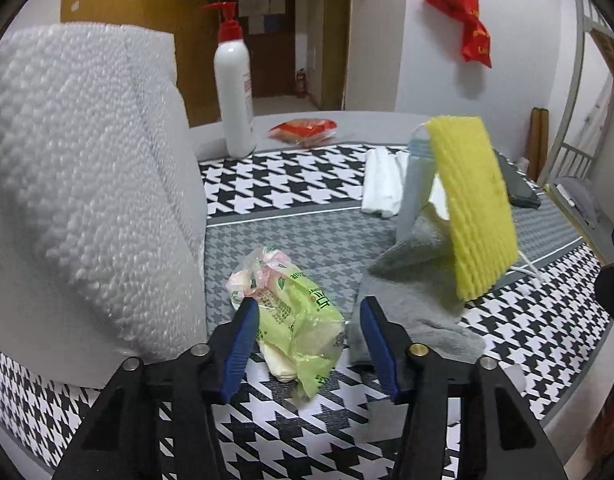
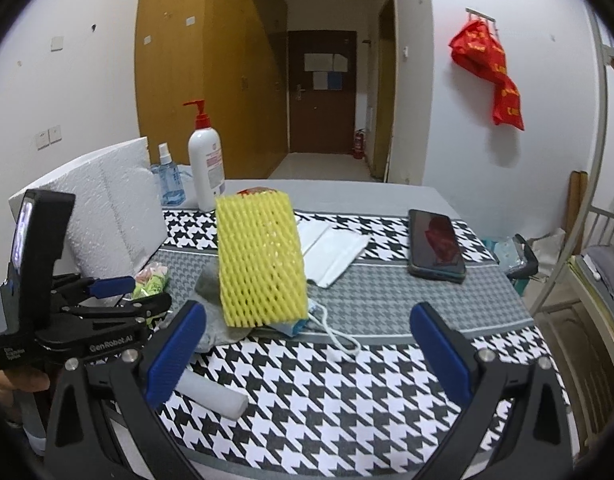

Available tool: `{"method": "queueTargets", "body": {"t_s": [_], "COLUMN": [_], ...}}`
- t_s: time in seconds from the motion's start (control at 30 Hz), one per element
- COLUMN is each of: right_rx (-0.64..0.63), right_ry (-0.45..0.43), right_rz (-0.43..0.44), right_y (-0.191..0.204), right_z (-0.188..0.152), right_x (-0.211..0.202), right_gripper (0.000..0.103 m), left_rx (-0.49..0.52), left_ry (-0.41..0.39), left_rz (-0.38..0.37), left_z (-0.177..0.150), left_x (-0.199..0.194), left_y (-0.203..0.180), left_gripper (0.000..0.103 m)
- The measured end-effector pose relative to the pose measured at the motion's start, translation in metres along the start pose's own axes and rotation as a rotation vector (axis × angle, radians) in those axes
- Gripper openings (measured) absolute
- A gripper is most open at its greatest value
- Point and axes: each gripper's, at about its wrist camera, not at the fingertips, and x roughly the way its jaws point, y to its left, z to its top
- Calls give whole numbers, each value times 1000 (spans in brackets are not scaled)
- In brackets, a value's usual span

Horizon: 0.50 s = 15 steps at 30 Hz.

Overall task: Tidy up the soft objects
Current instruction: 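Move the left tool to the green snack bag and close on it, then grasp the yellow foam net with the right tool while the left tool holds the snack bag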

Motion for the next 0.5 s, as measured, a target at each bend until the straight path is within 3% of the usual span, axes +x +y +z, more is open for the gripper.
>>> {"method": "queueTargets", "body": {"t_s": [0.23, 0.5], "right_rx": [-15, -32], "right_ry": [27, 82], "right_rz": [13, 63], "right_y": [-1, 6], "right_z": [6, 17], "right_x": [14, 34], "right_gripper": [103, 103], "left_rx": [-17, -15], "left_ry": [36, 2], "left_rz": [-17, -55], "left_z": [0, -2], "left_x": [9, -1], "left_y": [5, 6], "left_gripper": [33, 31]}}
